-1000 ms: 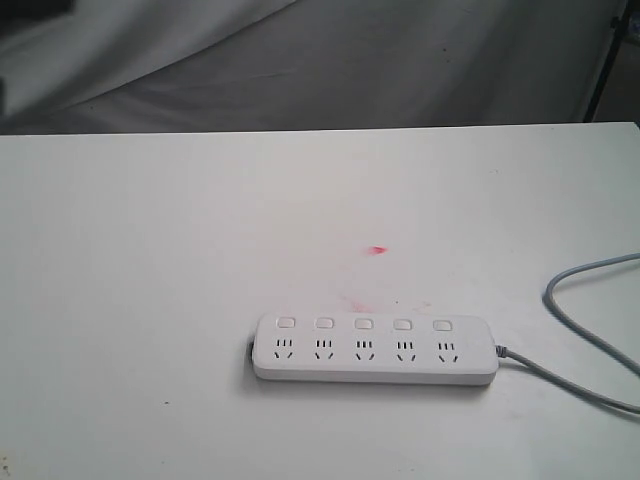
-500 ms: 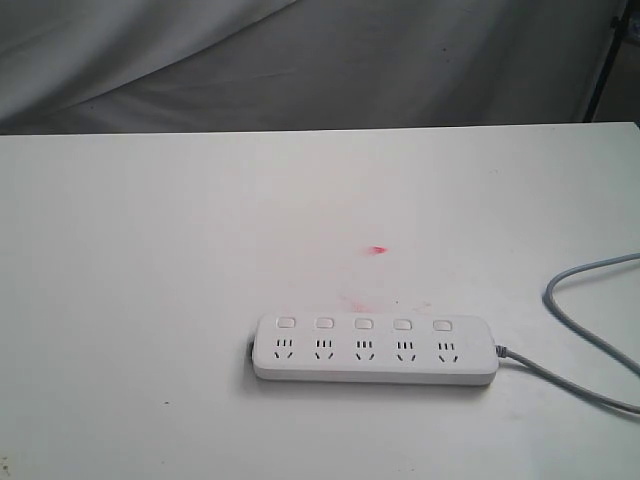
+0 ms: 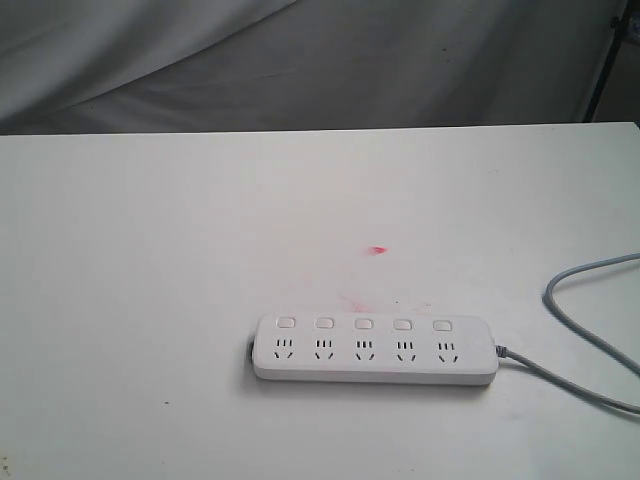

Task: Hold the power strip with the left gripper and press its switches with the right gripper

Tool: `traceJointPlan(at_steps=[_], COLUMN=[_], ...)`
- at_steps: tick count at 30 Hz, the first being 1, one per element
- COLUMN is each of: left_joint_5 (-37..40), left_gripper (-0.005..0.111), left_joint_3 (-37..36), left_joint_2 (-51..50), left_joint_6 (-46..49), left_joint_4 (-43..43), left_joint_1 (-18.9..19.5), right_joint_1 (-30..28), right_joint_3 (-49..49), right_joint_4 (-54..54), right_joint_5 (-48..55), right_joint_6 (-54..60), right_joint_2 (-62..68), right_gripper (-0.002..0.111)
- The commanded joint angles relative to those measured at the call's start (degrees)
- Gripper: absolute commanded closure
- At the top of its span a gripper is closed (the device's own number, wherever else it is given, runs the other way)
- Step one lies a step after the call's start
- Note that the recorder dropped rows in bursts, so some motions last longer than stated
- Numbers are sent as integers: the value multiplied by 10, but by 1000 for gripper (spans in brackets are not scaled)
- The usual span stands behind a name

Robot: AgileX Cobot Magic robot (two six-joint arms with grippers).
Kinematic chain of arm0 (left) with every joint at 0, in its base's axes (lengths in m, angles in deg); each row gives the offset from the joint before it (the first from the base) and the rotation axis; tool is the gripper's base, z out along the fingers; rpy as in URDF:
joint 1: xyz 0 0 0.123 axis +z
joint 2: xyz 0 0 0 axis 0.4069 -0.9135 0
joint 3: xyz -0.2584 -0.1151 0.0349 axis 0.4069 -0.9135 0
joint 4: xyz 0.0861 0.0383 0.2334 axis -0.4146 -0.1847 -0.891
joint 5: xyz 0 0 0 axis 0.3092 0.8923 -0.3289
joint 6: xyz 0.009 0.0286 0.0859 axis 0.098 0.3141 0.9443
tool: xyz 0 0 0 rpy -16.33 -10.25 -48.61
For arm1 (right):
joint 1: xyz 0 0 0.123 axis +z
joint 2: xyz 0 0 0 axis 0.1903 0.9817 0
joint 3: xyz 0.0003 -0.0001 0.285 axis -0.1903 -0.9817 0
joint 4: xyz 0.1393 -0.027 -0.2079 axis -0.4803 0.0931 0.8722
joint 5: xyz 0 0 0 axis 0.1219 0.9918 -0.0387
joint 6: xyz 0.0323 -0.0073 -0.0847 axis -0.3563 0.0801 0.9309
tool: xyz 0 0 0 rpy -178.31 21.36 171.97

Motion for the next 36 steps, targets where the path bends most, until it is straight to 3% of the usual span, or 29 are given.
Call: traceJointPlan(at_steps=[1,10,12,16,19,36], left_joint_5=[5,16,16,18,15,-1], left_gripper=[106,106,106,106,106,106], left_joint_3=[-4,-4,-4,-11,-31,-154], left_joint_2=[4,2,2,2,15,17], left_joint_6=[-7,-19,-120,-486,-602,-606], left_joint_4=[1,-18,-113,-425,-543,-546], left_joint_1=[2,2,2,2,2,2], right_joint_1=[1,1,1,1,1,1], right_joint_3=[-2,-2,-2,-2,-2,-2], right_joint_4=[-2,-2,-2,-2,-2,-2], right_joint_5=[-2,-2,-2,-2,-2,-2], right_joint_6=[-1,-1,-1,-1,-1,-1], right_joint_2=[-4,-4,-4,-4,-4,-4], right_gripper=[108,108,108,108,108,108])
